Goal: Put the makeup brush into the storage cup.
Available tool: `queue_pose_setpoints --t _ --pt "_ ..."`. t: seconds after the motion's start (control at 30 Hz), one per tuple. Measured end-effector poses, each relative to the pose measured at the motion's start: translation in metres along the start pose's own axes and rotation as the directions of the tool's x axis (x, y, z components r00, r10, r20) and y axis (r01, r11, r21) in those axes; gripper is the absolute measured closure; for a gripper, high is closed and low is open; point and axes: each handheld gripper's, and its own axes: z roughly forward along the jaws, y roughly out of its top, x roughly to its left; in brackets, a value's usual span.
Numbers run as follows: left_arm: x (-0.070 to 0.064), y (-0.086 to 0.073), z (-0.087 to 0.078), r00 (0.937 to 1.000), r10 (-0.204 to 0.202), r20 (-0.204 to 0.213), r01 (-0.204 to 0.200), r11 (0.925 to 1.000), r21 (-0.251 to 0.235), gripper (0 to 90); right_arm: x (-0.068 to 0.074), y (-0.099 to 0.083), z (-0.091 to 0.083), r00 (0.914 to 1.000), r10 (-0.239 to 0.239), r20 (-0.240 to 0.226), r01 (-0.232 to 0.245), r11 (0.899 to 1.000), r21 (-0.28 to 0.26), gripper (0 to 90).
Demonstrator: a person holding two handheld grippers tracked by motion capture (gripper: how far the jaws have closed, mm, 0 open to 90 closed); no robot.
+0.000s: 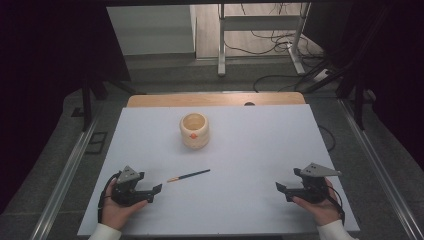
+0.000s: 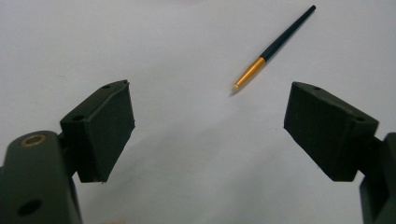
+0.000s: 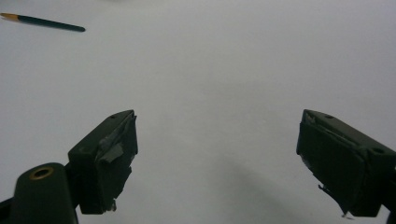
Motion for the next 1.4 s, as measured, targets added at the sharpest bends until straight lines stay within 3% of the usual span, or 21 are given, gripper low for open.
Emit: queue_pose_setpoints --t 0.63,1.4 --pt "-0.0023 -0.0008 -0.0031 0.9997 0.023 -0.001 -0.023 0.9997 -0.005 16.3 0.0041 0.0028 0.0036 0.9992 -0.036 -0.017 0.036 0.999 0.005 11.6" --pt "-0.0032 0.003 -0.0061 0.9999 0.014 0.0 -0.014 0.9998 -0.013 16.4 0.0015 0.0041 0.0026 0.9993 -0.03 -0.021 0.03 1.0 -0.003 11.0"
